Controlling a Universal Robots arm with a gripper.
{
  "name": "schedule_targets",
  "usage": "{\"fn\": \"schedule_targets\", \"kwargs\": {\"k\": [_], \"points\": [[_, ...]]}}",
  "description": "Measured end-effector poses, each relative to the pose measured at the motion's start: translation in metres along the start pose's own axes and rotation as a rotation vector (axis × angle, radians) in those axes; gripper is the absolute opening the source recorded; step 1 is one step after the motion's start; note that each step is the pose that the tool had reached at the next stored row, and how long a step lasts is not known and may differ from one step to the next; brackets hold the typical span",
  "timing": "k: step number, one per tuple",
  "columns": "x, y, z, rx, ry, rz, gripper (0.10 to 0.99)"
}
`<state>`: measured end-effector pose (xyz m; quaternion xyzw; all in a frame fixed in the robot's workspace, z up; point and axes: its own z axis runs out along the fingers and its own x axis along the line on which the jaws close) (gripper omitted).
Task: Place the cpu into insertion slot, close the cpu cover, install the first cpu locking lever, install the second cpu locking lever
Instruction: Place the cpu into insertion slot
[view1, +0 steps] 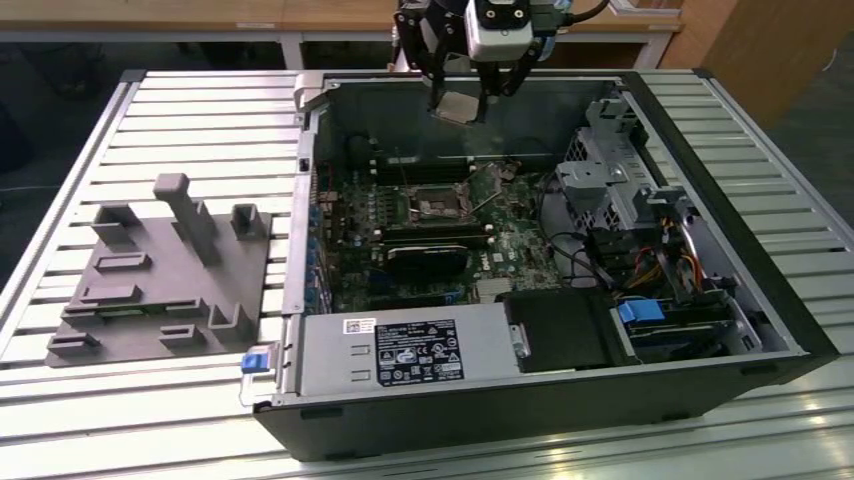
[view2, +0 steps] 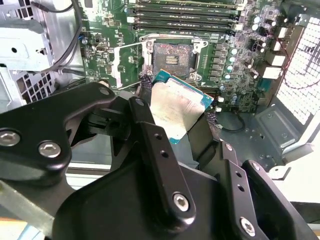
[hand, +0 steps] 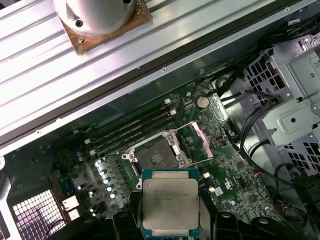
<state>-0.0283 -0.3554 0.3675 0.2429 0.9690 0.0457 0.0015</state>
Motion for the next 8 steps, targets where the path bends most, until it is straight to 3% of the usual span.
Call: {"fn": "schedule_targets", "kwargs": {"k": [8], "points": [[0.0,0.0,0.0001,-0.001,-0.0033,0.037,0.541]]}}
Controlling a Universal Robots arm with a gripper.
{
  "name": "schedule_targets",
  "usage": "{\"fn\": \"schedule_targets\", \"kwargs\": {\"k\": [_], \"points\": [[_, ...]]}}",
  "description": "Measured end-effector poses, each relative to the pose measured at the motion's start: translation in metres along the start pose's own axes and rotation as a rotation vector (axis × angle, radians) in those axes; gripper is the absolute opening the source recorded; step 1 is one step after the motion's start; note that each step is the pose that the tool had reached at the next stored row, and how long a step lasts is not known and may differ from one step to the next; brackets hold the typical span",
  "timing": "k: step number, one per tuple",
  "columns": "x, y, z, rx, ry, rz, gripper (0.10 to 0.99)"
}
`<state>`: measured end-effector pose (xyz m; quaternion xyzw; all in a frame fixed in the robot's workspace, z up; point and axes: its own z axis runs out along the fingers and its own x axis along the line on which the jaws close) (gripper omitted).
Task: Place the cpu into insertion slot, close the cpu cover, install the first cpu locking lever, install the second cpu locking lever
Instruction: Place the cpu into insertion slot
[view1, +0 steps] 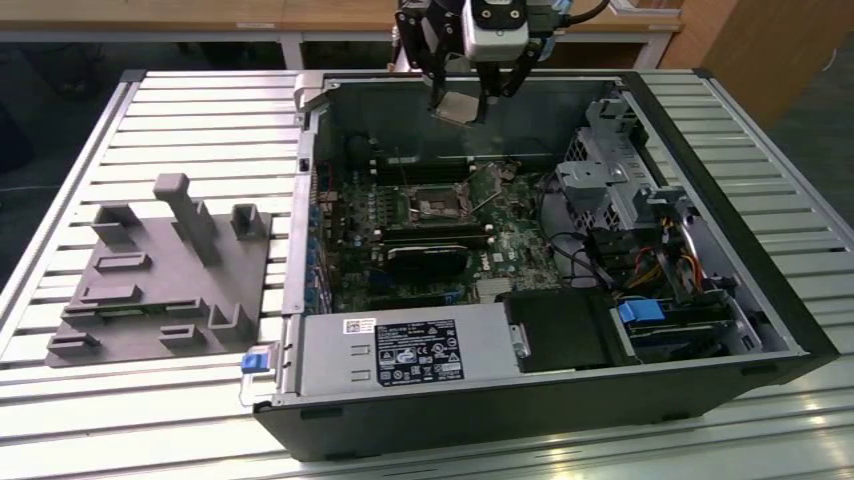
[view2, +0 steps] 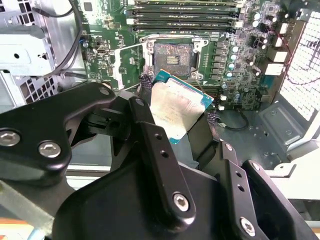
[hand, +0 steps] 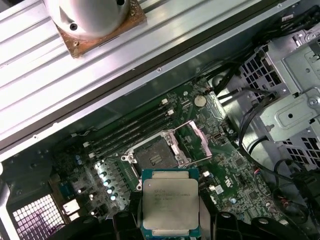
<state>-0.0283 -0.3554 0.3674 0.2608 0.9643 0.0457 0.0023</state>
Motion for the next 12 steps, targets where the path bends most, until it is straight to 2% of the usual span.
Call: {"fn": "schedule_targets", "kwargs": {"k": [12], "points": [[0.0,0.0,0.0003,-0.001,-0.0057,0.064,0.541]]}}
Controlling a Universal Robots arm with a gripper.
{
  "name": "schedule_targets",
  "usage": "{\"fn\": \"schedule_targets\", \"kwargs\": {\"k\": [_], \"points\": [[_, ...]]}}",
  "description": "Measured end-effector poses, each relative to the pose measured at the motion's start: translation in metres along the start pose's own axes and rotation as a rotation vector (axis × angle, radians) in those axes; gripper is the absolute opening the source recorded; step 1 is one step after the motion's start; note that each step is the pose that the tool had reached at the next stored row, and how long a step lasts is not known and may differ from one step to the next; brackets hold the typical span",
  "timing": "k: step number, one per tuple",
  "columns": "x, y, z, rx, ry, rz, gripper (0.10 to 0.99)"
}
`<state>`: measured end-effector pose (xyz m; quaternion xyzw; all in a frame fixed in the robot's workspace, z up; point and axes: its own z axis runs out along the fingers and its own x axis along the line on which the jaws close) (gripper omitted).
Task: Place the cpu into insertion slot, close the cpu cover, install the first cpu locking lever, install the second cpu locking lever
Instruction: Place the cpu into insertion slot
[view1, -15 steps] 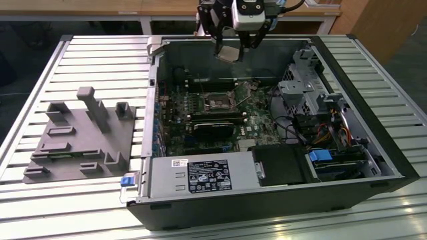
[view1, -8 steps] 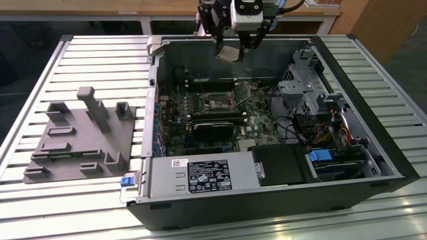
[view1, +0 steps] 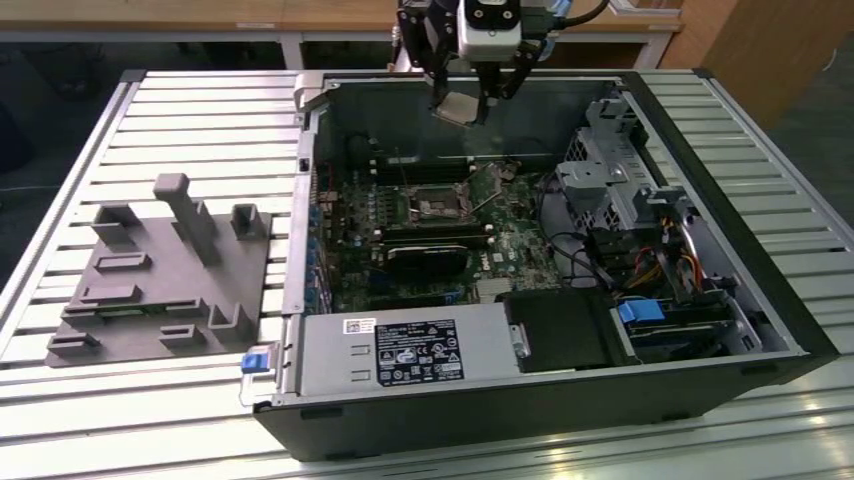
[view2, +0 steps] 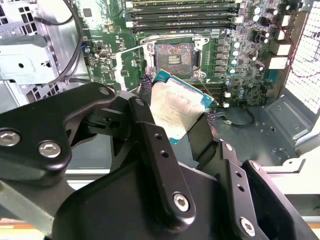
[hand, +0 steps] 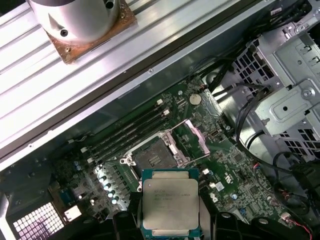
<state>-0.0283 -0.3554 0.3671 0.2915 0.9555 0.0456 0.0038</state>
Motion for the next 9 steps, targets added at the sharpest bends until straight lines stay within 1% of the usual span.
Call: {"fn": "schedule_targets", "kwargs": {"k": [9], "points": [[0.0,0.0,0.0002,-0.001,-0.0042,0.046,0.541]]}}
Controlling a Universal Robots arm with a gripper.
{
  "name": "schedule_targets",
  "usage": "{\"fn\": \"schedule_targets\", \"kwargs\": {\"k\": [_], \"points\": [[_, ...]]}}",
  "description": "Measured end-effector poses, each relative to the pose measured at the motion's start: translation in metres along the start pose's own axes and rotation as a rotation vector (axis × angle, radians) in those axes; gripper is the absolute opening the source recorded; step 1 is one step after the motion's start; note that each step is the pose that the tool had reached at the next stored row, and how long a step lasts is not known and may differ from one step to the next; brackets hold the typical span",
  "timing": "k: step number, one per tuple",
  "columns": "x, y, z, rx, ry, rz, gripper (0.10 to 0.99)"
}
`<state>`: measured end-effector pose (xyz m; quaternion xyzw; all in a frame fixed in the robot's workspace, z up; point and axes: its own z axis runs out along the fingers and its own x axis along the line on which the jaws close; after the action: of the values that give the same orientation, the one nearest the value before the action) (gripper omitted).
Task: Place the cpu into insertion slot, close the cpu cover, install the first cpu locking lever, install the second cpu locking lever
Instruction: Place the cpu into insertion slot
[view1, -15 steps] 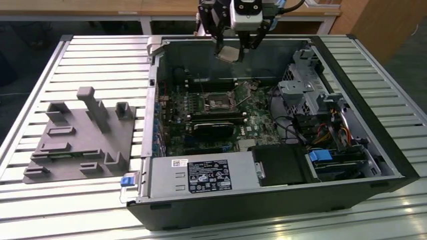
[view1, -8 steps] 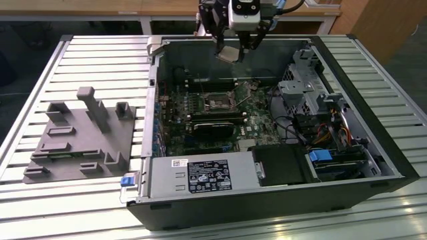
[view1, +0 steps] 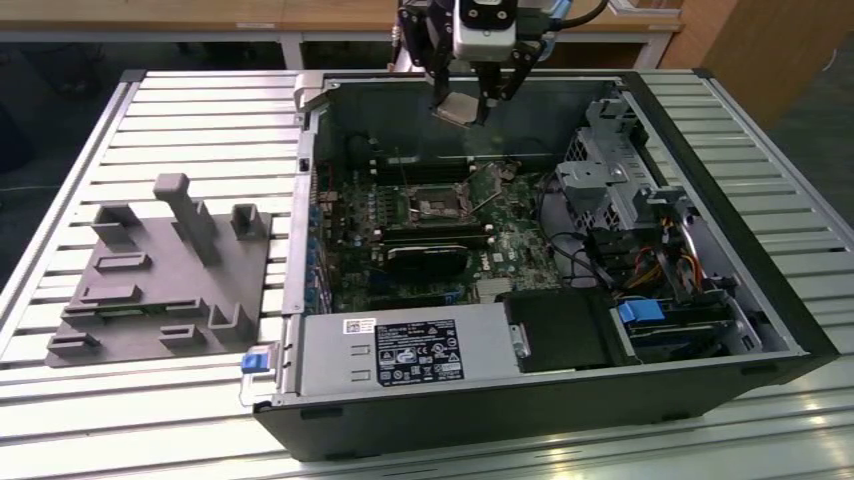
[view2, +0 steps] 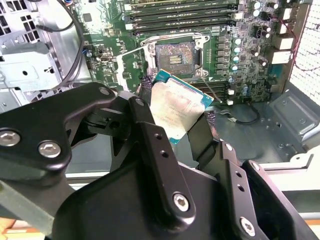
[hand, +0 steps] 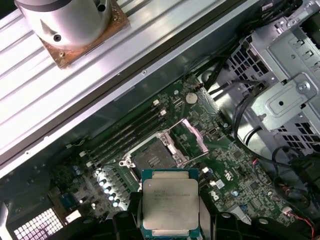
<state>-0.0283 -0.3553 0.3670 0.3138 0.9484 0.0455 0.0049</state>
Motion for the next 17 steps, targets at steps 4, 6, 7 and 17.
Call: {"fn": "schedule_targets", "kwargs": {"k": [4,6,7,17], "points": [[0.0,0.0,0.0001,0.0,-0.0018,0.021,0.541],[0.0,0.0,0.0001,-0.001,-0.0028,0.031,0.541],[0.0,0.0,0.0002,-0.001,-0.0033,0.037,0.541],[0.0,0.0,0.0004,-0.002,-0.0086,0.096,0.541]]}}
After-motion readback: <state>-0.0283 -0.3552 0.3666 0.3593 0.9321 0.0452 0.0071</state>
